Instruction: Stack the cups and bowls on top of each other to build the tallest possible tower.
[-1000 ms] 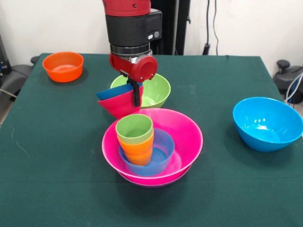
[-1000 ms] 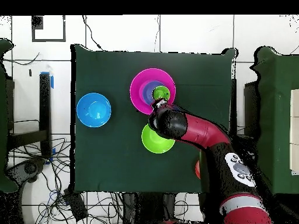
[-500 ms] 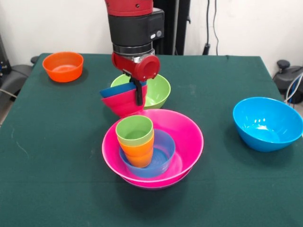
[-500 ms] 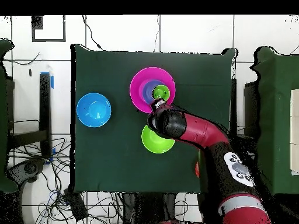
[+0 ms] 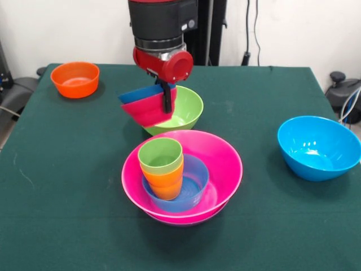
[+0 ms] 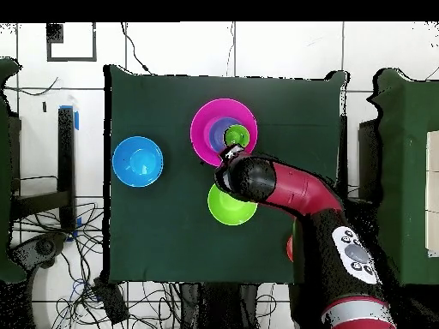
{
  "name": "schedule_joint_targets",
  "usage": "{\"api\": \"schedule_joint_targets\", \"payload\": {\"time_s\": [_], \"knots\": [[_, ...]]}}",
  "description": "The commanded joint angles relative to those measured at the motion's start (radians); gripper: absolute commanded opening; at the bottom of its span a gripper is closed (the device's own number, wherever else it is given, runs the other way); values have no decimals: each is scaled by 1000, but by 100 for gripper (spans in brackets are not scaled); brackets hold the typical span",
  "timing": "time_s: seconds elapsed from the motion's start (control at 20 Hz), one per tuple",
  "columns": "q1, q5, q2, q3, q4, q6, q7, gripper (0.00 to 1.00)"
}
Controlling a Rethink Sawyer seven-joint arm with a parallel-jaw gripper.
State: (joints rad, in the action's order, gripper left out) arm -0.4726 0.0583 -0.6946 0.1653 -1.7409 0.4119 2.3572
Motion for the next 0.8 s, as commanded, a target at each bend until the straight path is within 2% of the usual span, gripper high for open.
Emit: {"api": "schedule_joint_targets", "payload": {"time_s": [0.05,0.8], "knots": [[26,-20,-43,41,51,148,16,0],[35,-16,18,63,159,158,10,0]]}}
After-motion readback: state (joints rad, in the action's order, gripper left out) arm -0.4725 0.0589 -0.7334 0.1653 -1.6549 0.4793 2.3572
